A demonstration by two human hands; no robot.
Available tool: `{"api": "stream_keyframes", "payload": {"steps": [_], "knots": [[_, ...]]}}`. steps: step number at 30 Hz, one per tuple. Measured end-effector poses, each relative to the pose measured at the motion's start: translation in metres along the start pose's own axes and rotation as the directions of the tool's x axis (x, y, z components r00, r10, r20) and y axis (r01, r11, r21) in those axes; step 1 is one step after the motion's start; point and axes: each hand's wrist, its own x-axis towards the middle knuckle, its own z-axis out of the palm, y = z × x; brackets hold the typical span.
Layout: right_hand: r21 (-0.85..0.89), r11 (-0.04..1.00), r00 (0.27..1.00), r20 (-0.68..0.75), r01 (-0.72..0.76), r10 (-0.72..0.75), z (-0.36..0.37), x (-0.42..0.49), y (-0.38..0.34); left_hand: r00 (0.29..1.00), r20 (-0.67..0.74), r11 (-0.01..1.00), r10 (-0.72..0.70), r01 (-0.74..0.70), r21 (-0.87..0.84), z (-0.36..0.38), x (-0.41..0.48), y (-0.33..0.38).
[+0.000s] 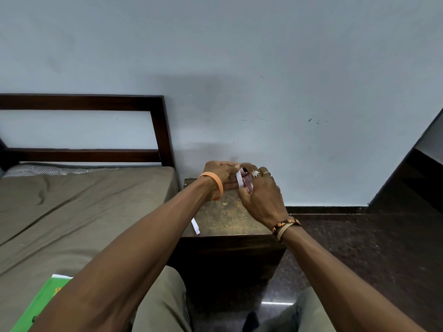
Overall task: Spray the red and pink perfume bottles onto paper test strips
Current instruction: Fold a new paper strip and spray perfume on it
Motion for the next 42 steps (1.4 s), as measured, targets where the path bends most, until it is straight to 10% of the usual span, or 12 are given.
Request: {"api": "stream_keyframes", "payload": {"steps": [8, 20, 26, 42], "knots": [[-0.046, 0.999, 0.996, 0.088, -0.027, 0.031, 0.015, -0.029, 0.01, 1.0, -0.002, 0.999, -0.028, 0.028, -0.029, -0.004, 0.008, -0.008], [0.422, 0.864, 0.958, 0.047, -0.277, 0.284, 0.035, -0.013, 0.042, 0.992, 0.064, 0.981, -0.109, 0.097, 0.169, -0.016, 0.025, -0.035], [0.27, 0.882, 0.913, 0.247, -0.386, 0.324, 0.054, -0.022, 0.071, 0.981, 0.094, 0.957, -0.167, 0.139, 0.256, -0.01, 0.036, -0.068], [0.2, 0.85, 0.869, 0.211, -0.487, 0.448, 0.1, -0.009, 0.155, 0.961, 0.077, 0.947, -0.266, 0.245, 0.209, 0.042, 0.103, -0.157]]}}
